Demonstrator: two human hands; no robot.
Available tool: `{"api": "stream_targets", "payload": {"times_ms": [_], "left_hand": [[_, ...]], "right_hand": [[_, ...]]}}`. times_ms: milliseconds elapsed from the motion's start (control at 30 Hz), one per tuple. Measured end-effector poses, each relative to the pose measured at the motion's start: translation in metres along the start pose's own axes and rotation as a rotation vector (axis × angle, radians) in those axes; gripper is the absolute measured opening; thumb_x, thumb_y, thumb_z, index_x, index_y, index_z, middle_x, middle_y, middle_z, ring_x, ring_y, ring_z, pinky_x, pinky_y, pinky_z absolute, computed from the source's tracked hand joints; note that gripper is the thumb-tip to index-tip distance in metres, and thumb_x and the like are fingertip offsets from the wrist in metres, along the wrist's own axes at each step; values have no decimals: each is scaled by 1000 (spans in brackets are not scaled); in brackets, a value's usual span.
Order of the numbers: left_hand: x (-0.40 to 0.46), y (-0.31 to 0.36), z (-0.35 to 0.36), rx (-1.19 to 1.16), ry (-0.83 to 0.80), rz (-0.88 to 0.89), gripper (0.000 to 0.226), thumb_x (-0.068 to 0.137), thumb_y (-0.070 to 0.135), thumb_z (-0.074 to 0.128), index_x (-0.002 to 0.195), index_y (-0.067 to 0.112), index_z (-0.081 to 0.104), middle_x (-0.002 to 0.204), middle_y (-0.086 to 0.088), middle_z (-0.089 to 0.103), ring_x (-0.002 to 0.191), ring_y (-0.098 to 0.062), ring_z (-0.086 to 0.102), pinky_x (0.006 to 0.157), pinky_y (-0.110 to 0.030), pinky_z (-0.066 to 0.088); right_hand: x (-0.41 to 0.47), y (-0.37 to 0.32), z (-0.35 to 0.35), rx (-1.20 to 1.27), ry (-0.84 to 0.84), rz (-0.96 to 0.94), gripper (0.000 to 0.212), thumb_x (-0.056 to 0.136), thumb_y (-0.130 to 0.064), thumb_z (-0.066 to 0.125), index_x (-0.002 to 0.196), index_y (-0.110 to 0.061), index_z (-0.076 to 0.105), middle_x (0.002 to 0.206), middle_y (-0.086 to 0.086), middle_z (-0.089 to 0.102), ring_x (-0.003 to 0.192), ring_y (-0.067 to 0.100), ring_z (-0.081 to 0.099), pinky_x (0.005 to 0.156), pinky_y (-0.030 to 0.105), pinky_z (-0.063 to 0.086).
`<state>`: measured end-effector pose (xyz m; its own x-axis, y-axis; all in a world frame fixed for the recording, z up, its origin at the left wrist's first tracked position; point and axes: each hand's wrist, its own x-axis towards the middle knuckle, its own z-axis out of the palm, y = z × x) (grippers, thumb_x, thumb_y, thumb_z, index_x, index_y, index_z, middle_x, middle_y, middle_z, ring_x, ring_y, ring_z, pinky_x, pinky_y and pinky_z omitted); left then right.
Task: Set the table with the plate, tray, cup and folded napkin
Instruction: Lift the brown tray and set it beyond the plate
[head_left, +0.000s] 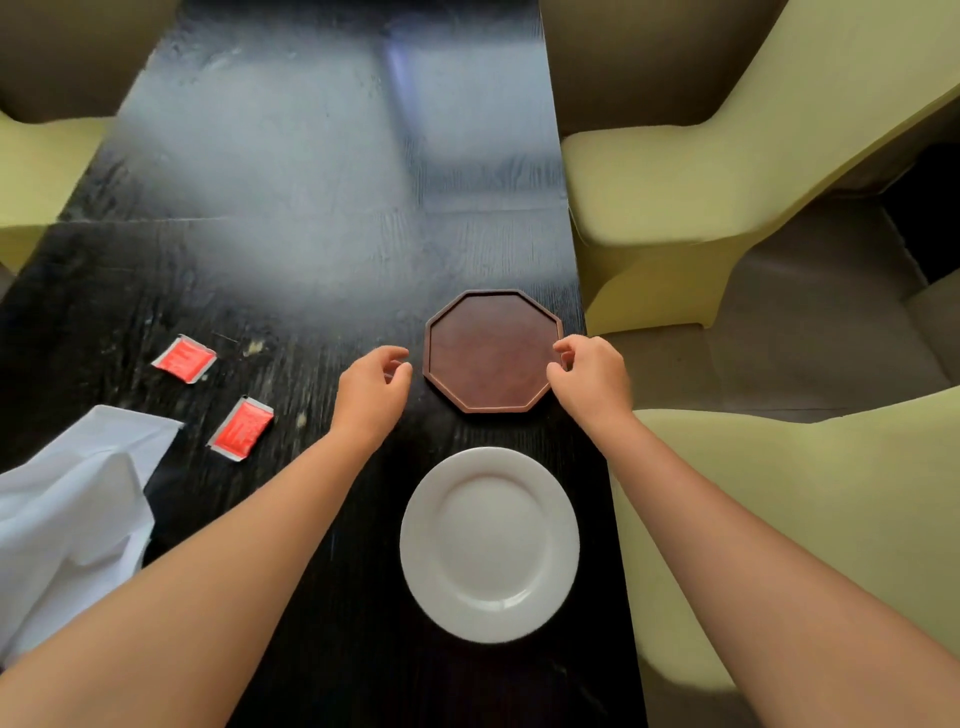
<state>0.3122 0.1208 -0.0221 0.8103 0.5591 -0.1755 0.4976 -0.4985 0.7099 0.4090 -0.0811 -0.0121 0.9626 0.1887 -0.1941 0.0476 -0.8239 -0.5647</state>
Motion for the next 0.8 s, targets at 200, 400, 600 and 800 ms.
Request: {"api": "stream_targets", "payload": {"times_ms": [200, 400, 600, 800], "left_hand": [[-71, 18, -77, 376, -32, 217, 17, 92, 25, 49, 97, 13, 60, 93, -7, 65, 83, -25, 60, 74, -39, 49], [-153, 18, -165, 543, 81, 441, 21, 88, 26, 57, 99, 8, 61, 88, -11, 66, 83, -35, 62, 69, -39, 45], [-229, -28, -228, 640, 97, 546, 35, 81, 31, 55, 103, 6, 65, 85, -11, 69, 77, -33, 65, 73, -39, 50], [-288, -95, -254, 650, 84, 536, 33, 79, 26, 68, 105, 7, 65, 90, -7, 70, 82, -29, 66, 80, -39, 49]], "right_hand": [[-85, -63, -24, -255, -58, -251, 32, 88, -25, 49, 117, -15, 58, 113, 11, 59, 108, 29, 49, 88, 40, 40], [-198, -125, -26, -259, -41, -431, 34, 90, -30, 47, 120, -16, 53, 114, 7, 54, 108, 27, 45, 92, 40, 32], [-299, -168, -2, -274, 21, -509, 43, 86, -31, 55, 127, -17, 50, 122, 9, 54, 114, 30, 47, 98, 46, 35], [-378, -183, 38, -336, 8, -473, 48, 85, -33, 55, 130, -17, 47, 126, 9, 53, 117, 29, 47, 100, 45, 33]]}}
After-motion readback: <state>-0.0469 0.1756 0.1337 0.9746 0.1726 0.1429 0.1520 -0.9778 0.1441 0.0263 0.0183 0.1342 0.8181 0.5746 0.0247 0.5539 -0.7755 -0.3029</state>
